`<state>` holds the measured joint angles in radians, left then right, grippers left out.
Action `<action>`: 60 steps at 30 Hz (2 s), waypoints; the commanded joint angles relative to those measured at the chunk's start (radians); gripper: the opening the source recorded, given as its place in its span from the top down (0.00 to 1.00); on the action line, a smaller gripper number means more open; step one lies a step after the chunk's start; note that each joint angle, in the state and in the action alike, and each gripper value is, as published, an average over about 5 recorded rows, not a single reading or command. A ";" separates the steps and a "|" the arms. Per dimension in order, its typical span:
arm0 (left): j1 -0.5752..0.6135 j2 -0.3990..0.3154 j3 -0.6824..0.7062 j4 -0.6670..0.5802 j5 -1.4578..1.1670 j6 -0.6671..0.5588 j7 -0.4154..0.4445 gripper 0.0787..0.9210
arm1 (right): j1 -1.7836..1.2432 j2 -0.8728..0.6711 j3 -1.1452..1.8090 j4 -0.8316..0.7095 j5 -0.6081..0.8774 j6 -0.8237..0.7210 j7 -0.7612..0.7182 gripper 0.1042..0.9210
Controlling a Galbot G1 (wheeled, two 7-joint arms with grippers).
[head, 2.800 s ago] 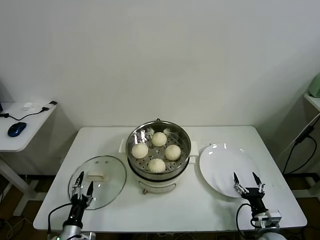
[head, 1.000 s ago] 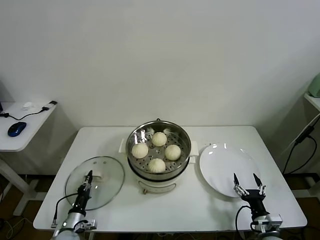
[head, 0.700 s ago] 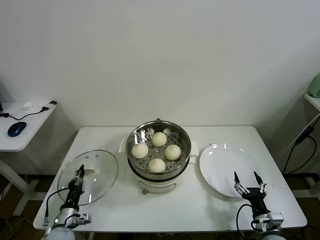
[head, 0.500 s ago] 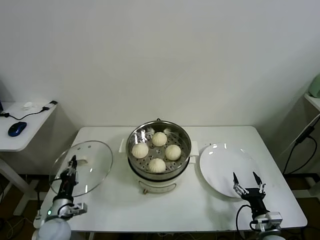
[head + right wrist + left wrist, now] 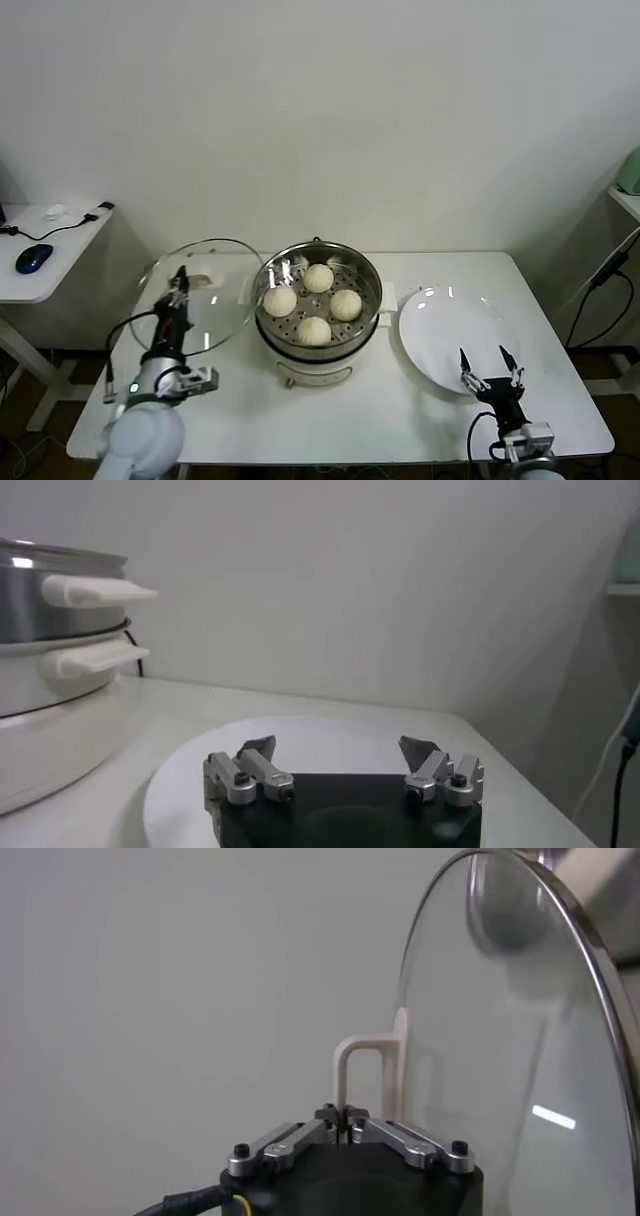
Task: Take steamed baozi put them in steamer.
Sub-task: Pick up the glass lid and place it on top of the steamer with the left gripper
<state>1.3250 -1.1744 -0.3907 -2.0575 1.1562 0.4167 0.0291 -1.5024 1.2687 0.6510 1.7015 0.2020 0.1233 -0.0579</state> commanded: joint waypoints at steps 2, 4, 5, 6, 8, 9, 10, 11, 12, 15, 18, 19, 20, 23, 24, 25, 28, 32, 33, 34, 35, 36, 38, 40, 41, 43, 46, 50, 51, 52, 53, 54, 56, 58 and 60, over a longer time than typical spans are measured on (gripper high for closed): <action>-0.109 -0.076 0.321 -0.102 0.183 0.211 0.132 0.94 | -0.002 0.001 -0.004 -0.011 -0.024 0.009 -0.002 0.12; -0.135 -0.112 0.372 -0.084 0.223 0.241 0.156 0.94 | -0.003 -0.001 -0.002 -0.018 -0.024 0.017 -0.004 0.12; -0.145 -0.125 0.393 -0.075 0.233 0.255 0.167 0.94 | -0.003 -0.002 0.000 -0.021 -0.023 0.021 -0.005 0.12; -0.156 -0.138 0.411 -0.066 0.244 0.270 0.178 0.94 | -0.004 -0.002 0.001 -0.024 -0.021 0.025 -0.006 0.12; -0.180 -0.163 0.442 -0.044 0.267 0.294 0.195 0.94 | -0.006 -0.004 0.005 -0.028 -0.019 0.030 -0.007 0.12; -0.193 -0.174 0.454 -0.032 0.278 0.300 0.200 0.94 | -0.006 -0.004 0.006 -0.030 -0.018 0.033 -0.007 0.12; -0.207 -0.186 0.466 -0.018 0.289 0.303 0.203 0.94 | -0.007 -0.005 0.008 -0.033 -0.017 0.036 -0.006 0.12; -0.219 -0.194 0.476 -0.006 0.296 0.304 0.204 0.94 | -0.007 -0.005 0.009 -0.035 -0.016 0.039 -0.006 0.12; -0.232 -0.202 0.487 0.008 0.301 0.305 0.204 0.94 | -0.007 -0.006 0.010 -0.038 -0.015 0.042 -0.006 0.12; -0.261 -0.221 0.517 0.046 0.310 0.307 0.204 0.94 | -0.008 -0.006 0.013 -0.043 -0.012 0.049 -0.006 0.12; -0.285 -0.243 0.547 0.083 0.317 0.308 0.202 0.94 | -0.010 -0.005 0.015 -0.047 -0.009 0.056 -0.006 0.12; -0.292 -0.252 0.555 0.096 0.320 0.308 0.200 0.94 | -0.010 -0.004 0.016 -0.049 -0.008 0.058 -0.005 0.12; -0.298 -0.259 0.562 0.107 0.323 0.308 0.198 0.94 | -0.010 -0.003 0.017 -0.051 -0.007 0.061 -0.005 0.12; -0.314 -0.275 0.576 0.134 0.330 0.306 0.191 0.94 | -0.010 0.001 0.018 -0.055 -0.007 0.069 -0.003 0.12; -0.318 -0.278 0.580 0.142 0.330 0.305 0.188 0.94 | -0.010 0.002 0.018 -0.056 -0.007 0.071 -0.003 0.12; -0.322 -0.280 0.582 0.151 0.331 0.304 0.184 0.94 | -0.011 0.003 0.019 -0.057 -0.007 0.073 -0.002 0.12; -0.331 -0.282 0.586 0.175 0.332 0.302 0.173 0.94 | -0.011 0.007 0.020 -0.059 -0.009 0.079 0.001 0.12; -0.335 -0.285 0.582 0.203 0.336 0.301 0.164 0.94 | -0.010 0.013 0.022 -0.063 -0.014 0.090 0.007 0.12; -0.335 -0.285 0.579 0.211 0.337 0.300 0.160 0.94 | -0.010 0.014 0.022 -0.063 -0.015 0.092 0.008 0.12; -0.336 -0.285 0.575 0.221 0.338 0.299 0.156 0.94 | -0.009 0.015 0.022 -0.064 -0.016 0.093 0.010 0.12; -0.336 -0.285 0.571 0.231 0.341 0.297 0.151 0.94 | -0.009 0.016 0.022 -0.064 -0.016 0.095 0.011 0.12; -0.336 -0.285 0.566 0.240 0.345 0.295 0.148 0.94 | -0.008 0.017 0.022 -0.065 -0.017 0.096 0.012 0.12; -0.335 -0.283 0.556 0.257 0.354 0.289 0.139 0.94 | -0.007 0.019 0.022 -0.065 -0.017 0.098 0.014 0.12; -0.332 -0.280 0.546 0.270 0.363 0.282 0.131 0.94 | -0.006 0.020 0.022 -0.066 -0.018 0.099 0.015 0.12; -0.329 -0.278 0.540 0.275 0.366 0.279 0.128 0.94 | -0.005 0.021 0.022 -0.066 -0.019 0.100 0.016 0.12; -0.325 -0.274 0.533 0.281 0.369 0.274 0.125 0.94 | -0.002 0.023 0.022 -0.068 -0.021 0.104 0.018 0.12; -0.322 -0.273 0.529 0.291 0.370 0.269 0.120 0.94 | 0.000 0.025 0.020 -0.069 -0.025 0.109 0.021 0.12; -0.324 -0.278 0.526 0.306 0.370 0.265 0.112 0.94 | -0.001 0.026 0.022 -0.069 -0.027 0.115 0.022 0.12; -0.326 -0.278 0.526 0.308 0.370 0.265 0.111 0.94 | -0.002 0.026 0.023 -0.069 -0.027 0.117 0.022 0.12; -0.327 -0.279 0.525 0.311 0.369 0.265 0.110 0.94 | -0.003 0.026 0.024 -0.069 -0.027 0.118 0.022 0.12; -0.328 -0.279 0.524 0.313 0.368 0.265 0.109 0.94 | -0.004 0.026 0.025 -0.069 -0.027 0.119 0.022 0.12; -0.329 -0.279 0.524 0.315 0.367 0.265 0.108 0.94 | -0.005 0.026 0.026 -0.069 -0.027 0.120 0.022 0.12; -0.331 -0.278 0.522 0.318 0.366 0.265 0.108 0.94 | -0.006 0.026 0.028 -0.069 -0.026 0.122 0.020 0.12; -0.330 -0.278 0.521 0.320 0.367 0.265 0.109 0.94 | -0.006 0.026 0.030 -0.069 -0.026 0.125 0.019 0.12; -0.327 -0.276 0.520 0.319 0.367 0.265 0.112 0.94 | -0.005 0.027 0.031 -0.069 -0.028 0.127 0.018 0.12</action>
<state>1.0011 -1.4477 0.1292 -1.7536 1.5205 0.6808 0.1438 -1.5081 1.2946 0.6800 1.6330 0.1765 0.2445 -0.0374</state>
